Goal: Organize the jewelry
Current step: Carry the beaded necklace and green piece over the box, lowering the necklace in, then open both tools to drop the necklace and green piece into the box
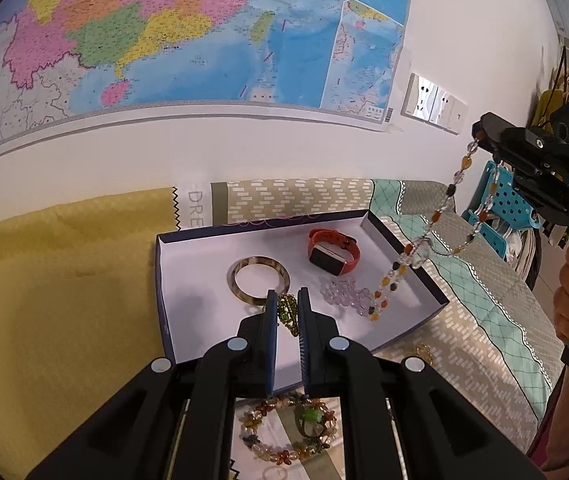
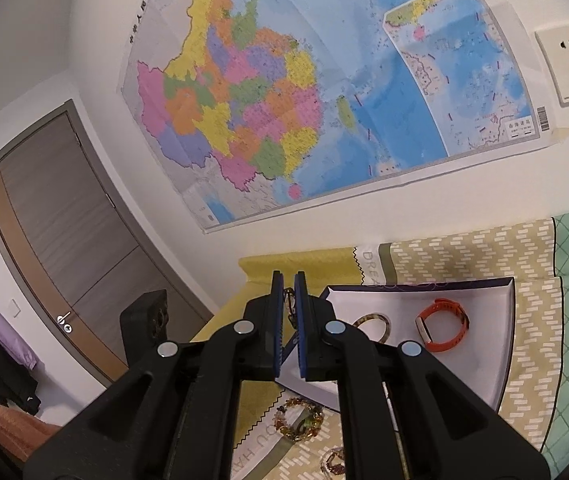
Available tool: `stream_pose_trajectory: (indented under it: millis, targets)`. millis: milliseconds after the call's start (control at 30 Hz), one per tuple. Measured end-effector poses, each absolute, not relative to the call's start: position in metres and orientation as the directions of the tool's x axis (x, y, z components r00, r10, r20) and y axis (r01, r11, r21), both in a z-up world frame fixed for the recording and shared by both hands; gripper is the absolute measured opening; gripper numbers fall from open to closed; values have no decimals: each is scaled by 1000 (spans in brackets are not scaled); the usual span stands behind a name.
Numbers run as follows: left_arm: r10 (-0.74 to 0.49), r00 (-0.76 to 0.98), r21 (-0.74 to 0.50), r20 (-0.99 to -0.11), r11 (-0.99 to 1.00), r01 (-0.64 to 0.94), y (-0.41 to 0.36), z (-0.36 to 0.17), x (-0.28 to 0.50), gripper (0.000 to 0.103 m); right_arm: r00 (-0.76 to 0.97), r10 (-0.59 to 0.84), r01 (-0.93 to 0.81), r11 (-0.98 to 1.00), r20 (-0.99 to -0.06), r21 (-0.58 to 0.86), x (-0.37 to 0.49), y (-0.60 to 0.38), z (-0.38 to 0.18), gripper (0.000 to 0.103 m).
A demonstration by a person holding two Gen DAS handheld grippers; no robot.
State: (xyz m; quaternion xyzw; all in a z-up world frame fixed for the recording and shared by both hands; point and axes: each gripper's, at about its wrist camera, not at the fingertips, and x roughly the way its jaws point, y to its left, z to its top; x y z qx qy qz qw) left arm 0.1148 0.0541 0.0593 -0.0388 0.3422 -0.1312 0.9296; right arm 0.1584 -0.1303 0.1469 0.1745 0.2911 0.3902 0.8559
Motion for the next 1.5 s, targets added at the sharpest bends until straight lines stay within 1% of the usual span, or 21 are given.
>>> stream_pose_trajectory:
  millis: [467, 733, 1267, 1500]
  targets:
    - [-244, 728, -132, -640, 969, 209, 51, 54, 128, 8, 531, 753, -529, 653, -388, 542, 182, -131, 131, 6]
    - [-231, 715, -126, -660, 972, 198, 50, 45, 138, 8, 545, 726, -507, 684, -420, 525, 194, -131, 119, 6]
    - [-201, 665, -116, -719, 979, 170, 48, 18, 159, 8, 534, 665, -433, 745, -522, 507, 216, -135, 74, 6]
    - [-185, 620, -125, -763, 982, 139, 52, -2, 171, 8, 523, 632, -411, 775, -572, 479, 220, -135, 56, 6]
